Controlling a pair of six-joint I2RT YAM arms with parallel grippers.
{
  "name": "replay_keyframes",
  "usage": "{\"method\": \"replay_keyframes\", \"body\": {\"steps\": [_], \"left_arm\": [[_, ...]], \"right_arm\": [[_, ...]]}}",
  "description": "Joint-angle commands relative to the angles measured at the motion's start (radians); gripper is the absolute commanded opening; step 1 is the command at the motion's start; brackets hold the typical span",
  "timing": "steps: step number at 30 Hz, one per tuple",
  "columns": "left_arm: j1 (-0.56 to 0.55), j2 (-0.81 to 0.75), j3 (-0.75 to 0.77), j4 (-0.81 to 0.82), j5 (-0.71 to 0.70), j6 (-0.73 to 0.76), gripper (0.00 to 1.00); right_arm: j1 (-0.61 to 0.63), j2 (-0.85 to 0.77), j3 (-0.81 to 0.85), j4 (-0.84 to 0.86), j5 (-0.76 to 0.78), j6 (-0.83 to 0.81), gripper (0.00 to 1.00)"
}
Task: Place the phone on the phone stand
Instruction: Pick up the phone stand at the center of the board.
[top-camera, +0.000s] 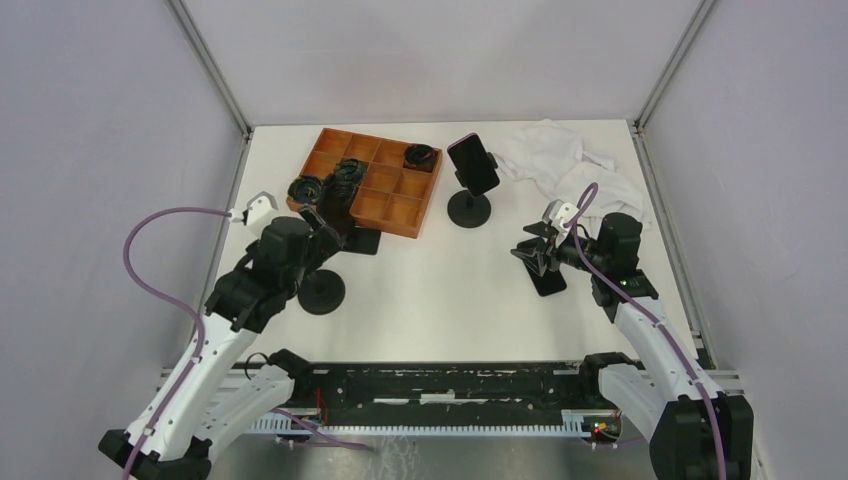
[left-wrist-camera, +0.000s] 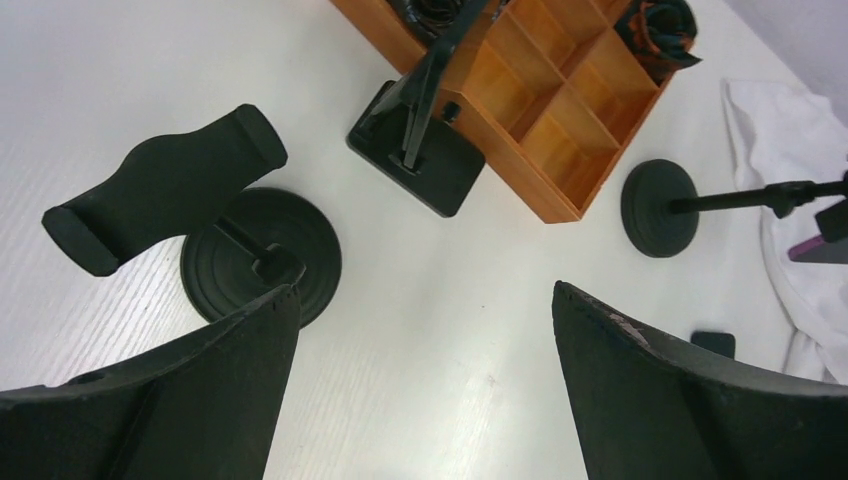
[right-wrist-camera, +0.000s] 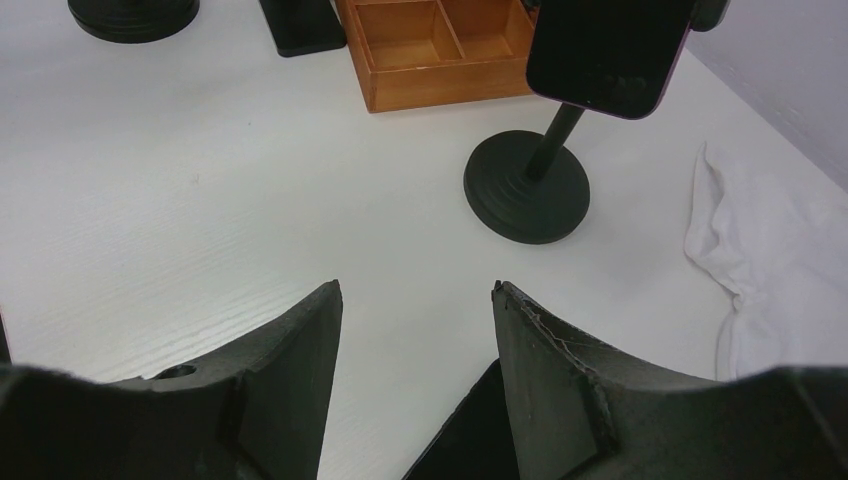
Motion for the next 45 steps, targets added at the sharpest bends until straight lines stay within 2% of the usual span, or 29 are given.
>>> {"method": "replay_keyframes", "body": {"steps": [1,17,25,29,35,39,45], "left_arm": [[0.004,0.038,0.060,-0.096,-0.078,-0.094,1.00],[0.005,0.030,0.037,-0.131,-0.130,-0.121,1.00],[0.005,0.102,0.053,-0.236,-0.179,-0.214,1.00],[0.005,0.122,0.032,-0.236,-0.175,-0.247,0.98],[0.005,0.170,-0.039,-0.166,-0.206,-0.260,0.93],[0.005,0.255,-0.030,-0.158,-0.258,-0.276,0.87],[0.005,0.397,0.006,-0.165,-0.301,-0.317,0.66]], "right_arm": [[-0.003,-0.003,0.024,0.009,0.004,-0.005,0.63],[-0.003,0.000,0.020,0.010,0.005,-0.005,0.63],[-0.002,-0.007,0.020,0.011,0.001,-0.003,0.63],[-0.003,-0.010,0.021,0.011,-0.001,-0.003,0.63],[-0.002,-0.013,0.020,0.011,0.000,-0.003,0.63],[-0.004,-0.014,0.020,0.011,0.000,-0.003,0.63],[-0.003,-0.015,0.020,0.009,0.002,-0.005,0.63]]}}
